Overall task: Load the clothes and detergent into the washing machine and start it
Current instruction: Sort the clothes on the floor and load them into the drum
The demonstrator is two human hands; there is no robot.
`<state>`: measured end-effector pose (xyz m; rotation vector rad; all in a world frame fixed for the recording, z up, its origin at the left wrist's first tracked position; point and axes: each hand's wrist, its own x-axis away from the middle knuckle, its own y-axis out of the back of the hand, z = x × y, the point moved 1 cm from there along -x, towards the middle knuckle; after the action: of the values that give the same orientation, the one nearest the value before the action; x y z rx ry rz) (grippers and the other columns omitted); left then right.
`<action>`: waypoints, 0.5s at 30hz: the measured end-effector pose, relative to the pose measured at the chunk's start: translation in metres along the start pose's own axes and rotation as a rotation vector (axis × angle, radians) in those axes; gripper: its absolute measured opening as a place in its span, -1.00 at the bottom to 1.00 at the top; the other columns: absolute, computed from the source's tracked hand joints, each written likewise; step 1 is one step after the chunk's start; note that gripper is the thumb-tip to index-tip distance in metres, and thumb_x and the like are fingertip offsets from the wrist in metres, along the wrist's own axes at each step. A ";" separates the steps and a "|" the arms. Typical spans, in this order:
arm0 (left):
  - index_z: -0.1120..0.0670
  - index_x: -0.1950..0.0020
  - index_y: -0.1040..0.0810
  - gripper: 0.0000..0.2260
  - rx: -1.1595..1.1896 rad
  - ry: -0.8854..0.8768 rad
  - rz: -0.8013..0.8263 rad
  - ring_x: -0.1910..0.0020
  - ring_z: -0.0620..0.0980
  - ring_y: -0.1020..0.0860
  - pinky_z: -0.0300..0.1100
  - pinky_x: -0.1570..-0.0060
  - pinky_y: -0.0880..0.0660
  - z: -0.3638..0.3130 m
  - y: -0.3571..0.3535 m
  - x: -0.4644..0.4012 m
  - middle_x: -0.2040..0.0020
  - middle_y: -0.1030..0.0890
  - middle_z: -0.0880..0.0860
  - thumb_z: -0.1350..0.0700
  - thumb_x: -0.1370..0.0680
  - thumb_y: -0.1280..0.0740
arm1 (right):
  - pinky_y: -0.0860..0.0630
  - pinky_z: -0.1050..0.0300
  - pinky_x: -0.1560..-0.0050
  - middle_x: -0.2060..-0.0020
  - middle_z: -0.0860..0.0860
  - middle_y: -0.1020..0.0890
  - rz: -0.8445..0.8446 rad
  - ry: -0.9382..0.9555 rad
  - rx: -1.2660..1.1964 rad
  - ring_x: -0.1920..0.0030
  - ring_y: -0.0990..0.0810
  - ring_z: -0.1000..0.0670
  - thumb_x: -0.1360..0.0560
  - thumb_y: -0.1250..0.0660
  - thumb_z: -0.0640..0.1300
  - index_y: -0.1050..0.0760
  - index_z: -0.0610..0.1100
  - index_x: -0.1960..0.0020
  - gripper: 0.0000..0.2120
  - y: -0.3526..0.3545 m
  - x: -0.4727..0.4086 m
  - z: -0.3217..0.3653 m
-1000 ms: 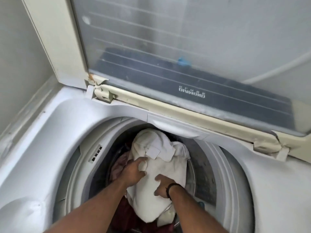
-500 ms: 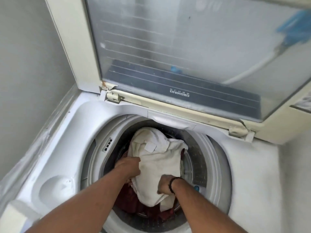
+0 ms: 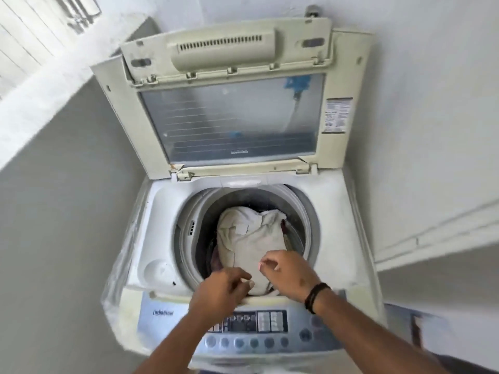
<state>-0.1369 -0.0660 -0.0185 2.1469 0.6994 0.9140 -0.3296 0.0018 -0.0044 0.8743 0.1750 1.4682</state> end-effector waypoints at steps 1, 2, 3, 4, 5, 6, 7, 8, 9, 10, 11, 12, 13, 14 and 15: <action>-0.11 -0.01 -0.59 -0.65 -0.080 -0.025 -0.004 0.11 -0.18 -0.59 -0.10 0.09 -0.55 -0.004 -0.002 0.008 0.10 -0.64 -0.16 -0.31 -0.56 -0.16 | -0.49 0.02 0.21 0.27 0.00 -0.62 -0.036 -0.014 0.076 0.25 -0.56 0.00 -0.56 -0.20 0.13 -0.52 -0.10 0.18 -0.66 -0.006 0.015 -0.002; -0.07 0.03 -0.56 -0.64 -0.133 -0.021 -0.019 0.14 -0.13 -0.58 -0.09 0.14 -0.53 -0.004 -0.001 0.009 0.14 -0.62 -0.12 -0.30 -0.59 -0.15 | -0.44 0.03 0.26 0.28 -0.01 -0.60 -0.073 -0.018 0.179 0.27 -0.53 -0.04 -0.58 -0.16 0.13 -0.48 -0.09 0.20 -0.65 -0.013 0.021 -0.004; -0.05 0.06 -0.54 -0.63 -0.165 -0.022 -0.025 0.15 -0.10 -0.57 -0.09 0.17 -0.52 -0.006 0.000 0.011 0.17 -0.61 -0.10 -0.29 -0.60 -0.13 | -0.40 0.05 0.26 0.25 -0.01 -0.60 -0.136 -0.009 0.282 0.25 -0.53 -0.06 -0.60 -0.13 0.11 -0.48 -0.06 0.19 -0.67 -0.020 0.030 -0.005; -0.05 0.07 -0.54 -0.63 -0.181 -0.018 -0.014 0.16 -0.08 -0.58 -0.09 0.17 -0.51 -0.007 0.000 0.012 0.18 -0.61 -0.09 -0.29 -0.60 -0.13 | -0.40 0.05 0.24 0.21 -0.02 -0.61 -0.205 0.006 0.347 0.20 -0.55 -0.08 -0.61 -0.11 0.10 -0.51 -0.05 0.14 -0.68 -0.025 0.036 -0.003; -0.07 0.07 -0.56 -0.63 -0.188 -0.012 0.005 0.16 -0.07 -0.58 -0.10 0.17 -0.50 -0.008 0.002 0.011 0.20 -0.62 -0.09 -0.30 -0.60 -0.13 | -0.41 0.05 0.22 0.18 -0.02 -0.62 -0.255 0.015 0.373 0.17 -0.57 -0.10 -0.61 -0.10 0.10 -0.53 -0.06 0.10 -0.67 -0.027 0.039 -0.001; -0.08 0.07 -0.57 -0.62 -0.185 -0.003 0.033 0.17 -0.07 -0.58 -0.10 0.17 -0.50 -0.008 0.002 0.011 0.22 -0.62 -0.08 -0.30 -0.60 -0.13 | -0.42 0.05 0.22 0.17 -0.03 -0.63 -0.280 0.018 0.379 0.15 -0.58 -0.11 -0.61 -0.10 0.10 -0.55 -0.07 0.09 -0.66 -0.026 0.041 0.001; -0.06 0.08 -0.58 -0.61 -0.177 0.000 0.056 0.19 -0.06 -0.58 -0.10 0.17 -0.49 -0.008 0.002 0.010 0.26 -0.62 -0.07 -0.31 -0.60 -0.13 | -0.42 0.05 0.21 0.17 -0.04 -0.64 -0.283 0.016 0.377 0.15 -0.59 -0.11 -0.61 -0.10 0.10 -0.55 -0.08 0.09 -0.66 -0.026 0.041 0.001; -0.03 0.10 -0.58 -0.58 -0.175 -0.003 0.067 0.21 -0.07 -0.58 -0.09 0.16 -0.49 -0.008 0.002 0.011 0.28 -0.62 -0.05 -0.31 -0.60 -0.13 | -0.42 0.05 0.21 0.17 -0.05 -0.64 -0.280 0.011 0.380 0.14 -0.59 -0.12 -0.61 -0.10 0.10 -0.55 -0.08 0.09 -0.65 -0.025 0.043 0.000; 0.01 0.12 -0.58 -0.56 -0.172 -0.010 0.071 0.23 -0.07 -0.57 -0.09 0.16 -0.48 -0.009 0.003 0.012 0.30 -0.61 -0.03 -0.30 -0.61 -0.14 | -0.43 0.05 0.20 0.17 -0.05 -0.64 -0.272 0.008 0.392 0.14 -0.59 -0.12 -0.62 -0.10 0.09 -0.55 -0.09 0.09 -0.65 -0.025 0.045 -0.002; 0.04 0.13 -0.57 -0.55 -0.164 -0.022 0.067 0.23 -0.07 -0.57 -0.09 0.15 -0.47 -0.009 0.004 0.014 0.29 -0.62 -0.01 -0.30 -0.61 -0.14 | -0.43 0.05 0.20 0.17 -0.05 -0.64 -0.277 0.007 0.410 0.14 -0.59 -0.12 -0.63 -0.09 0.09 -0.56 -0.09 0.09 -0.63 -0.025 0.047 -0.002; 0.06 0.13 -0.56 -0.53 -0.156 -0.033 0.063 0.23 -0.06 -0.57 -0.10 0.16 -0.47 -0.010 0.005 0.015 0.29 -0.62 0.01 -0.29 -0.62 -0.14 | -0.43 0.05 0.20 0.17 -0.05 -0.64 -0.301 0.005 0.421 0.14 -0.59 -0.11 -0.64 -0.08 0.09 -0.57 -0.10 0.10 -0.62 -0.026 0.050 -0.002; 0.08 0.15 -0.54 -0.52 -0.151 -0.045 0.060 0.23 -0.05 -0.57 -0.10 0.16 -0.46 -0.010 0.006 0.014 0.30 -0.62 0.02 -0.29 -0.62 -0.13 | -0.44 0.04 0.19 0.19 -0.05 -0.65 -0.340 -0.002 0.432 0.15 -0.59 -0.11 -0.64 -0.06 0.09 -0.58 -0.09 0.10 -0.60 -0.028 0.052 -0.002; 0.09 0.17 -0.52 -0.51 -0.151 -0.060 0.063 0.24 -0.04 -0.56 -0.10 0.17 -0.46 -0.008 0.007 0.015 0.31 -0.60 0.02 -0.29 -0.62 -0.12 | -0.44 0.03 0.17 0.21 -0.04 -0.65 -0.381 -0.020 0.463 0.16 -0.58 -0.10 -0.64 -0.05 0.09 -0.58 -0.08 0.12 -0.58 -0.031 0.054 -0.001; 0.10 0.20 -0.48 -0.50 -0.148 -0.075 0.067 0.25 -0.03 -0.56 -0.10 0.17 -0.45 -0.006 0.007 0.017 0.34 -0.58 0.02 -0.30 -0.62 -0.11 | -0.44 0.01 0.12 0.23 -0.03 -0.65 -0.417 -0.049 0.506 0.16 -0.57 -0.10 -0.65 -0.02 0.09 -0.58 -0.07 0.14 -0.56 -0.036 0.057 0.000; 0.10 0.22 -0.46 -0.49 -0.141 -0.100 0.068 0.25 -0.02 -0.55 -0.09 0.18 -0.45 -0.003 0.008 0.018 0.36 -0.55 0.01 -0.30 -0.63 -0.10 | -0.44 -0.02 0.06 0.25 -0.01 -0.64 -0.460 -0.085 0.548 0.15 -0.56 -0.10 -0.65 0.01 0.10 -0.57 -0.05 0.16 -0.54 -0.041 0.061 0.001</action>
<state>-0.1270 -0.0574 -0.0035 2.0855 0.5005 0.8588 -0.2877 0.0622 -0.0038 1.2353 0.6917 0.9563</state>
